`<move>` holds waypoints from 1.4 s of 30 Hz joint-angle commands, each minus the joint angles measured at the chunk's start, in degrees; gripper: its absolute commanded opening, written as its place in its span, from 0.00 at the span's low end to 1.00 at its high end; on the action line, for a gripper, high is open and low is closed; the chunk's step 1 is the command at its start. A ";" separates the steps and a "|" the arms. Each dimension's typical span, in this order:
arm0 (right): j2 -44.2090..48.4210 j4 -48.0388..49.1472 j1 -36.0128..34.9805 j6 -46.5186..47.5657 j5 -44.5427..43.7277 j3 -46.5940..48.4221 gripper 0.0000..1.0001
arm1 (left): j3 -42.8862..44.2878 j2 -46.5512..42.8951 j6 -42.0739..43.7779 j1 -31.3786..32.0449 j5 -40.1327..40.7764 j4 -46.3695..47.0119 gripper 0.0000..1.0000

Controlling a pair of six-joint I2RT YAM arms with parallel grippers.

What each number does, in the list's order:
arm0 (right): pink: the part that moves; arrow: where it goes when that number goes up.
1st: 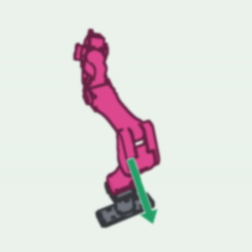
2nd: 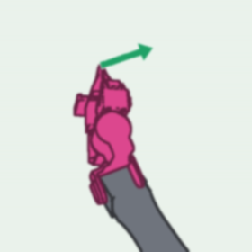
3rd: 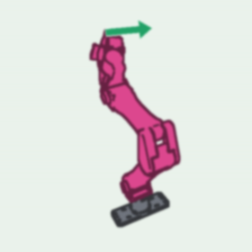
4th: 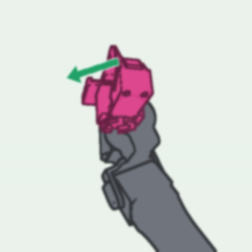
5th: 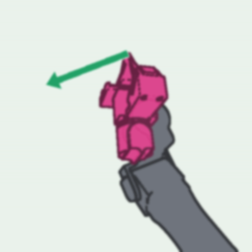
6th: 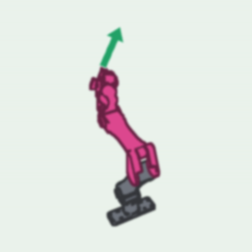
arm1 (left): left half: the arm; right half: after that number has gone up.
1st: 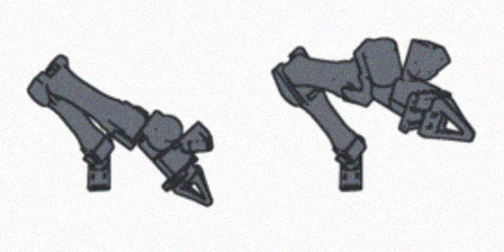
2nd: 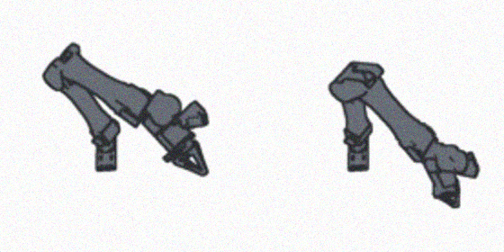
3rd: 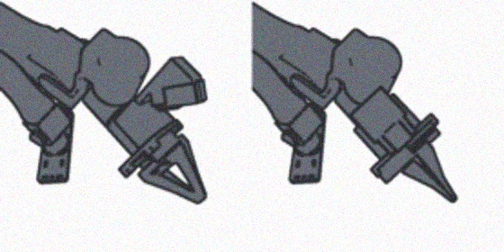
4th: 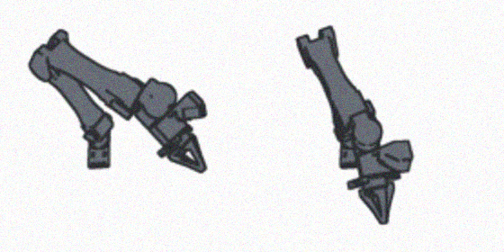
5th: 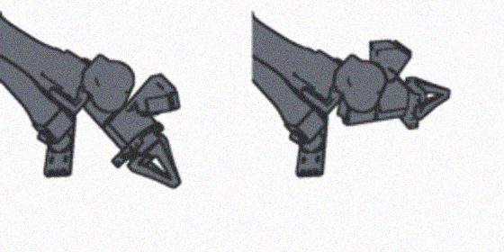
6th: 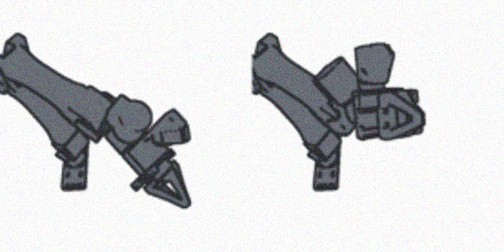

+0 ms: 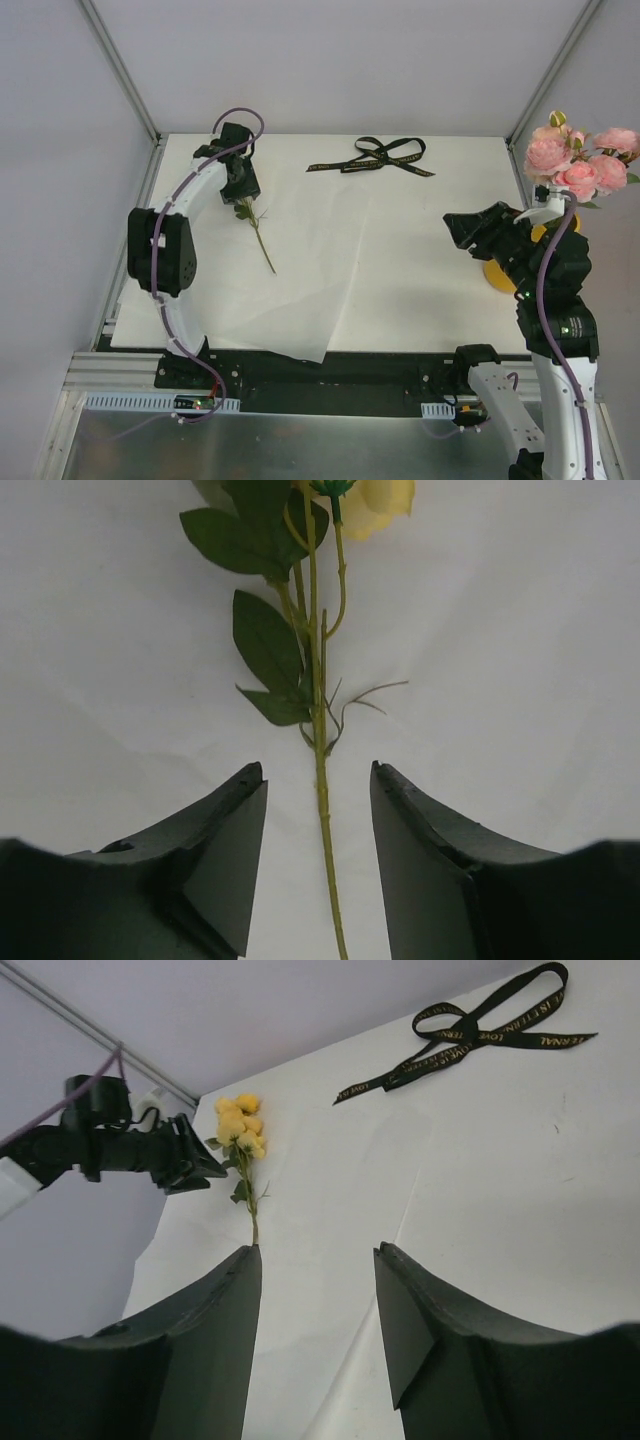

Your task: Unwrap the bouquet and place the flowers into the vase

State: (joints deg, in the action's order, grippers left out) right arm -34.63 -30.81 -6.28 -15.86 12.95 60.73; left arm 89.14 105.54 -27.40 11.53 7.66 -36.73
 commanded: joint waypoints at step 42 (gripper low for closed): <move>-1.14 18.75 -1.89 -21.48 6.83 -5.44 0.58 | -3.16 -20.17 8.24 3.32 -28.12 4.37 0.00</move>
State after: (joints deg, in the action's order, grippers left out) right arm -35.38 -20.05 -6.83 -30.81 20.21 58.04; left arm 92.27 93.12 -21.96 12.67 -10.17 -35.53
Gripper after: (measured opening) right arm 0.577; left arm 0.031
